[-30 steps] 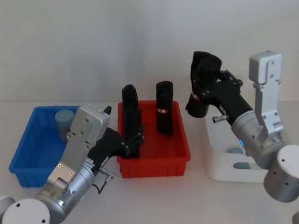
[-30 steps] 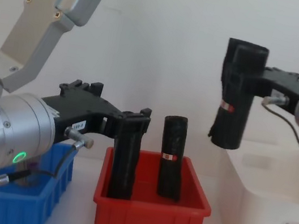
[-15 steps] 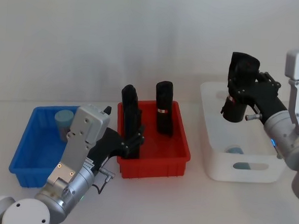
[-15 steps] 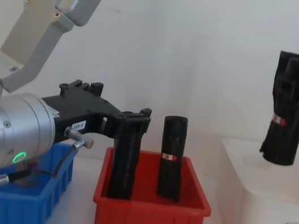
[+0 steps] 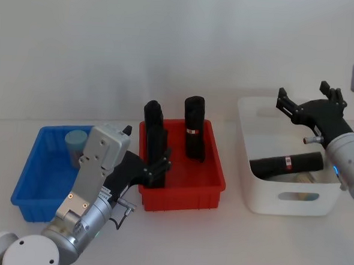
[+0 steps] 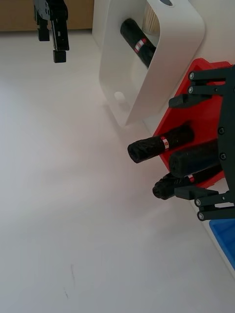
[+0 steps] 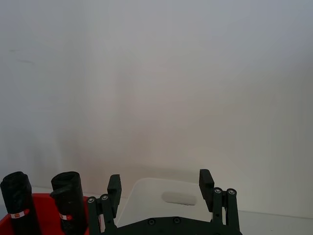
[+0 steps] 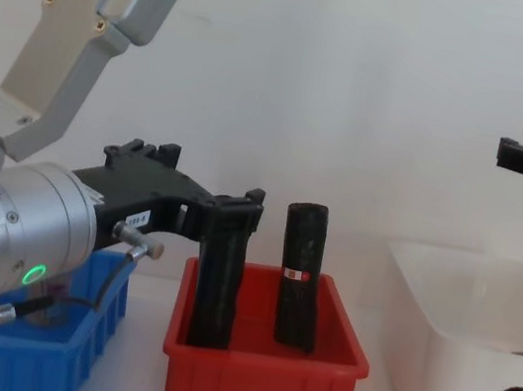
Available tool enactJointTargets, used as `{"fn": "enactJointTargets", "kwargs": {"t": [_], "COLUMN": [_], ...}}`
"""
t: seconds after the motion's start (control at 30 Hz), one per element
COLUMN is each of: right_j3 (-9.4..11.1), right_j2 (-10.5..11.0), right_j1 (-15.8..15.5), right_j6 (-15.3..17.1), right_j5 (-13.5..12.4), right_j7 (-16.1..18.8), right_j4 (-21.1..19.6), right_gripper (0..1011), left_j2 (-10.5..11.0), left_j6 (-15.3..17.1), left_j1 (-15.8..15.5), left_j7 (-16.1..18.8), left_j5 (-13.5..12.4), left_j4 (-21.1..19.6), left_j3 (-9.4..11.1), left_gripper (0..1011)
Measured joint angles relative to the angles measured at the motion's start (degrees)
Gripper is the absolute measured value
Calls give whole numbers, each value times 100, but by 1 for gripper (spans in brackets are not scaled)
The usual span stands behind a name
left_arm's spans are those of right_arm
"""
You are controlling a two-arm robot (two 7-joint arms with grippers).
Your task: Pick the cotton swabs from the blue box and place them into the white box.
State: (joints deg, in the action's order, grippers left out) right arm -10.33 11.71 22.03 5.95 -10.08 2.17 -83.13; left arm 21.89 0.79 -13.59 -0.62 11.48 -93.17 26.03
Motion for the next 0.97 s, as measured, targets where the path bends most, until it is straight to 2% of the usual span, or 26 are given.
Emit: {"fn": "enactJointTargets", "kwargs": {"t": [0.07,0.97], "right_j3": [5,52], "right_j2": [5,46], "right_j1": [-3,-24], "right_j6": [7,50], "right_j5": [-2,-16], "right_j7": [-7,-44], "right_j4": [-2,-13], "right_gripper": [1002,1002], "left_j2": [0,0], "left_j6": [0,0], "left_j1": [0,0], "left_j7": [0,0], "left_j5": [0,0], "left_j4": [0,0], "left_j3": [0,0], "left_gripper": [1004,1004]}}
